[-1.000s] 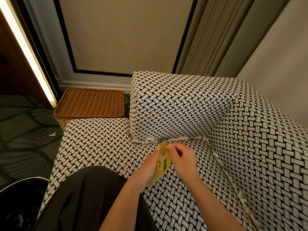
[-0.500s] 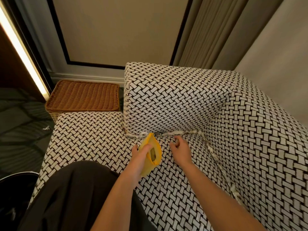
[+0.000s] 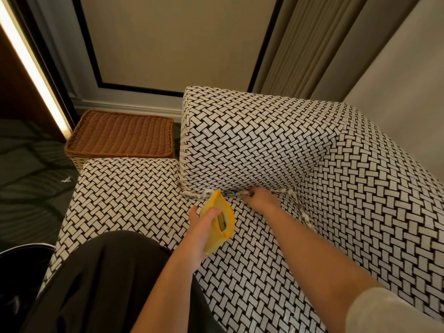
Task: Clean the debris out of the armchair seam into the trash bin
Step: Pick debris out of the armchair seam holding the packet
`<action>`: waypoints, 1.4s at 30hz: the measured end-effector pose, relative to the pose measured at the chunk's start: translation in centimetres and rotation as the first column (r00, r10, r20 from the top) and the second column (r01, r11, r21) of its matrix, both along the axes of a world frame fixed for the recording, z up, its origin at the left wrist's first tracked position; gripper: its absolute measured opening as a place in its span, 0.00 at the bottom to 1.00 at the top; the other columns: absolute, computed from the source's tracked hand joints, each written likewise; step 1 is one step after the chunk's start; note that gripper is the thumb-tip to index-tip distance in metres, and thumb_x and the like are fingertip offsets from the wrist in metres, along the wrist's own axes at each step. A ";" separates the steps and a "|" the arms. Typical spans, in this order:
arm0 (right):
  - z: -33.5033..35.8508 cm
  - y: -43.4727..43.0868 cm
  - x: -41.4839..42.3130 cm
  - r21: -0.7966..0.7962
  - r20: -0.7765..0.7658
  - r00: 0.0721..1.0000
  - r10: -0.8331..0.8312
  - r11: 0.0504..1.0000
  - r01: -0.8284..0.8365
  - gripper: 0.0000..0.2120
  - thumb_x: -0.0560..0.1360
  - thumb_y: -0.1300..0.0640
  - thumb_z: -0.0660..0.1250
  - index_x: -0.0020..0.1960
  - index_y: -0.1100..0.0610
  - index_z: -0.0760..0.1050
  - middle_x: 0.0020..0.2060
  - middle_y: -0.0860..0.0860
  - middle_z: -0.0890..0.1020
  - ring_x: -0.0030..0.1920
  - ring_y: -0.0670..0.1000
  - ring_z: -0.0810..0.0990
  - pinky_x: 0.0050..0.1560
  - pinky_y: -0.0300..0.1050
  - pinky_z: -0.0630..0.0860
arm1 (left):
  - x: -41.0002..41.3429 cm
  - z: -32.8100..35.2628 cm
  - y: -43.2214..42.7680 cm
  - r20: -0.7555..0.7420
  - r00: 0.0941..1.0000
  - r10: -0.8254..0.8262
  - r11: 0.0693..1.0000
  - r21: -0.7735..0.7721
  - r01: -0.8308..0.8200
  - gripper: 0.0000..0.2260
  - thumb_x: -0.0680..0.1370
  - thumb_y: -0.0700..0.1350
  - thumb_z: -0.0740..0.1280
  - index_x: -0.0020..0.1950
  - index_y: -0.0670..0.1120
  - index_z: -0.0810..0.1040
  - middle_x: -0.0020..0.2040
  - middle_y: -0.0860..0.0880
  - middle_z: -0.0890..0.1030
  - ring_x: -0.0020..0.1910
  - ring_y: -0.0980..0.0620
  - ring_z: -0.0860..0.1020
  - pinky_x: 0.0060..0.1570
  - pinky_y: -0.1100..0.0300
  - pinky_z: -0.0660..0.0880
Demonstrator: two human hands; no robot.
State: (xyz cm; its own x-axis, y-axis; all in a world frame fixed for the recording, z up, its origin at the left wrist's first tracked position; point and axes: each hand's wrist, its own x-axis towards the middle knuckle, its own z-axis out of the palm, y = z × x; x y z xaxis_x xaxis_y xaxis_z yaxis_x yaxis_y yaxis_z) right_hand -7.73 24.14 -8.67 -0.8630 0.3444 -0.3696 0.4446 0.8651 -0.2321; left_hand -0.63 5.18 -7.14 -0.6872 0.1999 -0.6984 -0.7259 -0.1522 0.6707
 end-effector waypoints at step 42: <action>5.1 -6.2 8.5 -0.638 -0.518 0.846 -0.127 0.716 -0.283 0.09 0.77 0.57 0.64 0.41 0.53 0.80 0.31 0.46 0.78 0.34 0.45 0.73 0.36 0.44 0.75 | 0.5 0.1 0.4 -0.035 0.995 -0.095 0.991 -0.098 0.091 0.41 0.61 0.74 0.58 0.71 0.61 0.54 0.70 0.47 0.63 0.65 0.41 0.64 0.62 0.39 0.66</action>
